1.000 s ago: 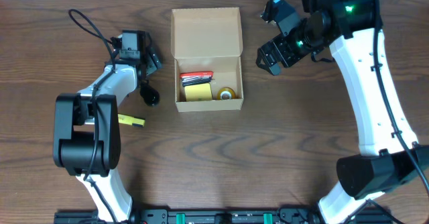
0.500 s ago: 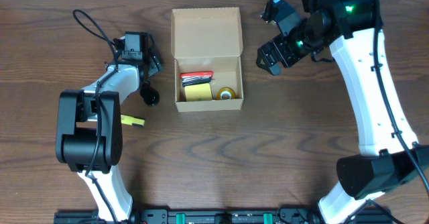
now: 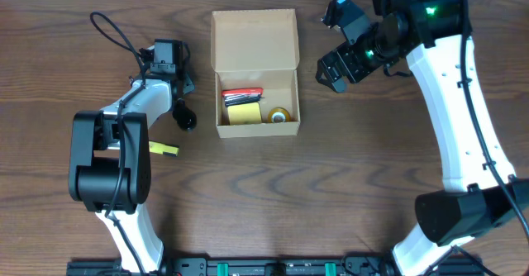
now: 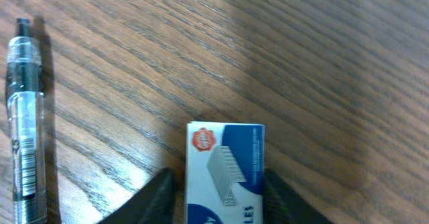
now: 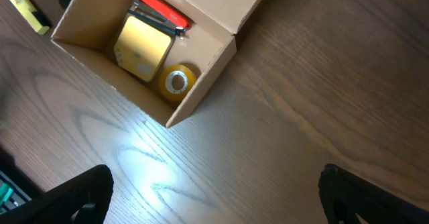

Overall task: Pack container
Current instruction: 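Lower the left gripper and grasp the staples box, then carry the staples box with the left gripper into the box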

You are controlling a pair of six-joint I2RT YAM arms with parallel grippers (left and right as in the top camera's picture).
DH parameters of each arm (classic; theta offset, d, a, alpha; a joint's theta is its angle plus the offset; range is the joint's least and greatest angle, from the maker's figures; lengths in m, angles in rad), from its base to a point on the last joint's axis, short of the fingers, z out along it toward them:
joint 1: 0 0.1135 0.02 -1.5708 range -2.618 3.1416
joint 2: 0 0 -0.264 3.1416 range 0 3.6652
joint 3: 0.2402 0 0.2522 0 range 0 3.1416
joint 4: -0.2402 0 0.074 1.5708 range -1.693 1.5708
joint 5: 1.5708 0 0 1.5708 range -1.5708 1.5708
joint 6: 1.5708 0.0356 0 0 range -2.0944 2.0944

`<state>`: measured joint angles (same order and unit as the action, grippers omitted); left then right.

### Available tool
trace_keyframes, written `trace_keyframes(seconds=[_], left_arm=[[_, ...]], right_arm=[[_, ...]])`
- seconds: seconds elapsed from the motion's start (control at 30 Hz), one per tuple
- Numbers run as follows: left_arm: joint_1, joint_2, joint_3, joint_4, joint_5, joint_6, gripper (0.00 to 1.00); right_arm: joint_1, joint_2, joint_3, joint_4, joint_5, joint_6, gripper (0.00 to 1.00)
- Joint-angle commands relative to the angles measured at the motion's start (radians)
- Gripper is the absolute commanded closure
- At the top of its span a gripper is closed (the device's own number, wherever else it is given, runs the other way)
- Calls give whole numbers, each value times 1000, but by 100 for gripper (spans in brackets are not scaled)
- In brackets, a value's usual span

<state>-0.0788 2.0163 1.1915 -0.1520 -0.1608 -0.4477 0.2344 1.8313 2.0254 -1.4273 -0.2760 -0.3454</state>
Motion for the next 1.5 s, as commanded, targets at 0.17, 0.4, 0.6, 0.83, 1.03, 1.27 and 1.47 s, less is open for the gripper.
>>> trace_keyframes(seconds=[0.17,0.4,0.6,0.83,1.03,1.27,1.47], left_arm=[[0,24,18,-7,34,-3,72],[0,16,43,-17,54,-2,88],[-1,-39,172,-151,53,66,89],[-34,-118,376,-409,52,123,94],[-129,-151,507,-576,50,216,94],[-242,-167,528,-670,73,501,94],[-307,-167,528,-702,185,731,94]], right_arm=[[9,2,0,0,-1,-8,1],[9,2,0,-1,-1,-7,1],[9,2,0,-1,-1,-7,1],[9,2,0,-1,-1,-7,1],[9,2,0,-1,-1,-7,1],[9,2,0,-1,-1,-7,1],[9,2,0,0,-1,-7,1]])
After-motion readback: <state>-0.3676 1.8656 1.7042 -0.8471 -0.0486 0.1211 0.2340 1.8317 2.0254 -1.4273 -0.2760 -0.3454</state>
